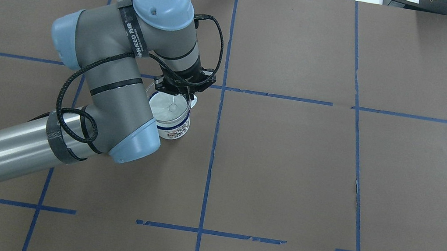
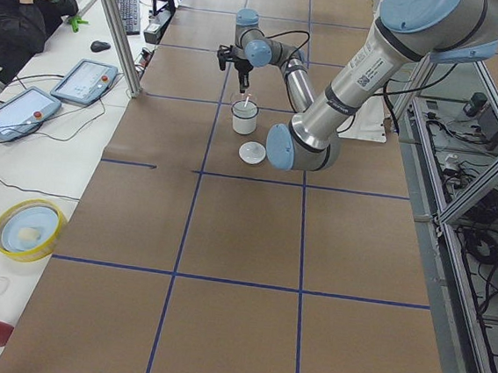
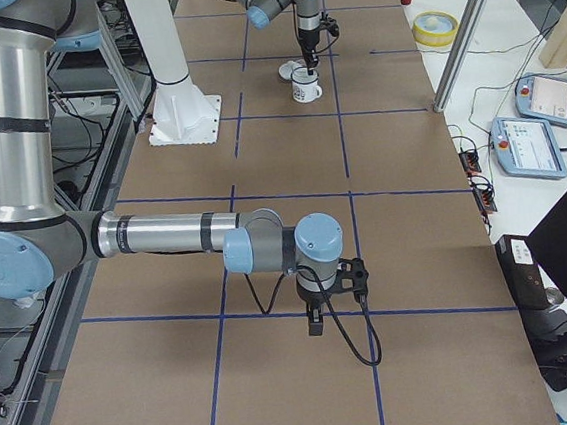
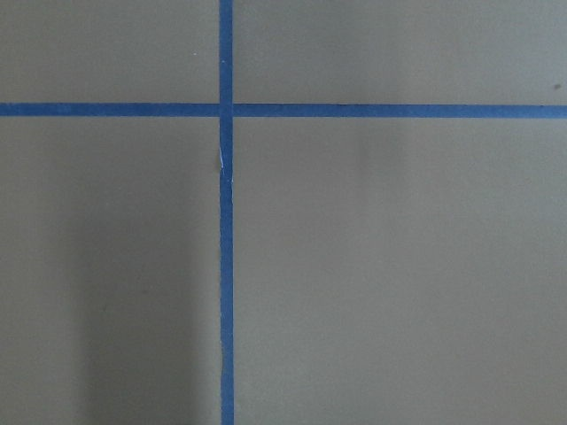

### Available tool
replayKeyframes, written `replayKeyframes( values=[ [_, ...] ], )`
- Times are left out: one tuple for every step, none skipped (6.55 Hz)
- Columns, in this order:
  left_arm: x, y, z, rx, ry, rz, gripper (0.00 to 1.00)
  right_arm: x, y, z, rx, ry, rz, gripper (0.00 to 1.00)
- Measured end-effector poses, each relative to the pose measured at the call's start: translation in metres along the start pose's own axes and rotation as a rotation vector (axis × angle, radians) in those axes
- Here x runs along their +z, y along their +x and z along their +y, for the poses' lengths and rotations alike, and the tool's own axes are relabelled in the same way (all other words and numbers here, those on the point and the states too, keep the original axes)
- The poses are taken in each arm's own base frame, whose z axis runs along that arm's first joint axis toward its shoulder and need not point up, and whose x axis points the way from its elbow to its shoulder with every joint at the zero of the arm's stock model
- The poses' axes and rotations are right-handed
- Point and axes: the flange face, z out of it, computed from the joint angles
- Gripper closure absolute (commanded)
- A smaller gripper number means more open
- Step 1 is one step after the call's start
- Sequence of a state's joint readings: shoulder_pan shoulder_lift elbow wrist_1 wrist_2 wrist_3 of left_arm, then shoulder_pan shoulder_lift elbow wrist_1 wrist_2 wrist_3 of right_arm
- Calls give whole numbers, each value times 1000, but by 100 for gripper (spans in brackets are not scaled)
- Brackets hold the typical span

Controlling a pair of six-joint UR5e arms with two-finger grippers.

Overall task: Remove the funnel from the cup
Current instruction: 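Grasp the glass funnel with the left gripper and lift it out of the mug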

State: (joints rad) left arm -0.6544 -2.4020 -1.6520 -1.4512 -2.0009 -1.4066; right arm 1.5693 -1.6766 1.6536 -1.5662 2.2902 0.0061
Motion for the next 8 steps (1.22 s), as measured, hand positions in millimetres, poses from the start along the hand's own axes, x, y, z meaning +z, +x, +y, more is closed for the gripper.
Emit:
replayKeyframes(
  values=[
    [-34,-2,7,-1,22,13,100,0,0,0,0,0,0,0],
    [-75,-7,9,-19,71,41,100,0,0,0,0,0,0,0],
    [-111,-14,-1,-98,136,80,100,0,0,0,0,0,0,0],
    [-134,-20,-15,-218,214,126,100,0,0,0,0,0,0,0],
    [-145,-23,-32,-367,321,220,100,0,0,0,0,0,0,0],
    [-145,-28,-52,-524,424,356,100,0,0,0,0,0,0,0],
    [-128,-32,-79,-666,512,465,100,0,0,0,0,0,0,0],
    [-94,-38,-111,-791,584,534,100,0,0,0,0,0,0,0]
  ],
)
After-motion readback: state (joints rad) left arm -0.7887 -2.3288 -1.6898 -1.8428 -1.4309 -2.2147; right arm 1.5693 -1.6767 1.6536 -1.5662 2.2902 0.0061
